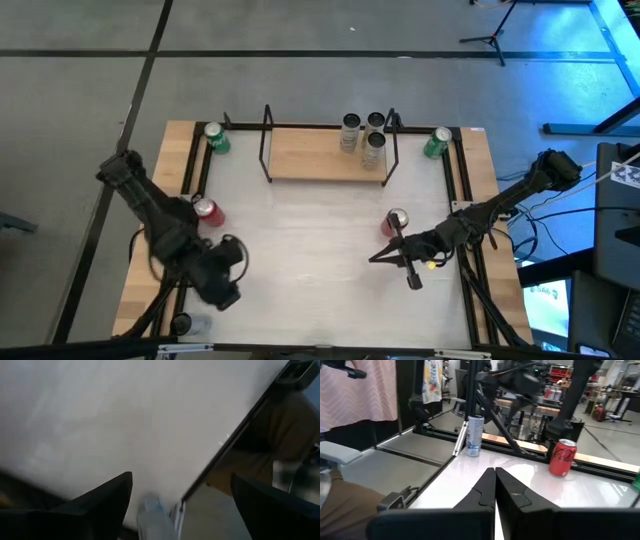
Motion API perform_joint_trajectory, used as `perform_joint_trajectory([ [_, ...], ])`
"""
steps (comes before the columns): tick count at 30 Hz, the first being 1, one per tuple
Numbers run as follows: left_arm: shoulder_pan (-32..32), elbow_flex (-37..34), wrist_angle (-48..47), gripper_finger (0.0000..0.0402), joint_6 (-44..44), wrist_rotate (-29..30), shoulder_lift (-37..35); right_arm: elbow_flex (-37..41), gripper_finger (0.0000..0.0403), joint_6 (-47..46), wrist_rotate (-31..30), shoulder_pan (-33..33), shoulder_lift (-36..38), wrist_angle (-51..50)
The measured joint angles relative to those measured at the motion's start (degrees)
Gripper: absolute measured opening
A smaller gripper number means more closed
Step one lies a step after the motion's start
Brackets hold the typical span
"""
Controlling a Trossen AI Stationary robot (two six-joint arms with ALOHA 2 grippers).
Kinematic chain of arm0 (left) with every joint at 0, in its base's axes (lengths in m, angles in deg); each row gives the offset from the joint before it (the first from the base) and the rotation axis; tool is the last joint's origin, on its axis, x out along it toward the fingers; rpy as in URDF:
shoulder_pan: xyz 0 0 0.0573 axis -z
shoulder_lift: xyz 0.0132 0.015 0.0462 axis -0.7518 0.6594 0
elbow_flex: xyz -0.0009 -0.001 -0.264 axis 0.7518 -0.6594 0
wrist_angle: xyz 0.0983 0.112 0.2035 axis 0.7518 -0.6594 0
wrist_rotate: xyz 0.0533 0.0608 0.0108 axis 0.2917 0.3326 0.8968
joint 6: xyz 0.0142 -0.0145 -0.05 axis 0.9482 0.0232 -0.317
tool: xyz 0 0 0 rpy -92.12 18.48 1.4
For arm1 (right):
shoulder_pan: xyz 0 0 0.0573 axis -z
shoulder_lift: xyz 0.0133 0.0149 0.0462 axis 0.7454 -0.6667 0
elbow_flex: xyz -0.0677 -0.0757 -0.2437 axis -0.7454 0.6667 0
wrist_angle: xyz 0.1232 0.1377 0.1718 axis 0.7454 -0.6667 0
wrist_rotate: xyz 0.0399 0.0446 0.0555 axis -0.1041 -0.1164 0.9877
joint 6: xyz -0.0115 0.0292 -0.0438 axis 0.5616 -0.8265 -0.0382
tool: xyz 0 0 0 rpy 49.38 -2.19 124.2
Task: Place canned beverage on shelf
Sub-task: Put the white and blue soda can on the shelf
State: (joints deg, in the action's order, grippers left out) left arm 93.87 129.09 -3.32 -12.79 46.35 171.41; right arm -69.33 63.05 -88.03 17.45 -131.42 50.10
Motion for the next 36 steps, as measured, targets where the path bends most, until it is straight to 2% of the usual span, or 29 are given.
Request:
perform_joint_trajectory([
  [10, 13.2, 0.0, -2.8, 0.0326, -23.2, -1.8, 0.0, 0.0, 0.0005, 0.1, -2.7, 0.0, 0.0, 0.0],
  [15, 16.5, 0.0, -5.2, 0.0326, -28.3, -3.5, 0.0, 0.0, 0.0005, 0.9, -2.7, 0.0, 0.0, 0.0],
  [24, 21.7, 0.0, -1.8, 0.0326, -35.5, -4.3, 2.6, 0.0, 0.0005, 1.5, -2.7, 0.0, 0.0, 0.0],
  [36, 25.5, 0.0, 3.6, 0.0326, -39.8, -2.0, 6.1, 0.0, 0.0005, 2.9, -3.7, 0.0, 0.0, 0.0],
])
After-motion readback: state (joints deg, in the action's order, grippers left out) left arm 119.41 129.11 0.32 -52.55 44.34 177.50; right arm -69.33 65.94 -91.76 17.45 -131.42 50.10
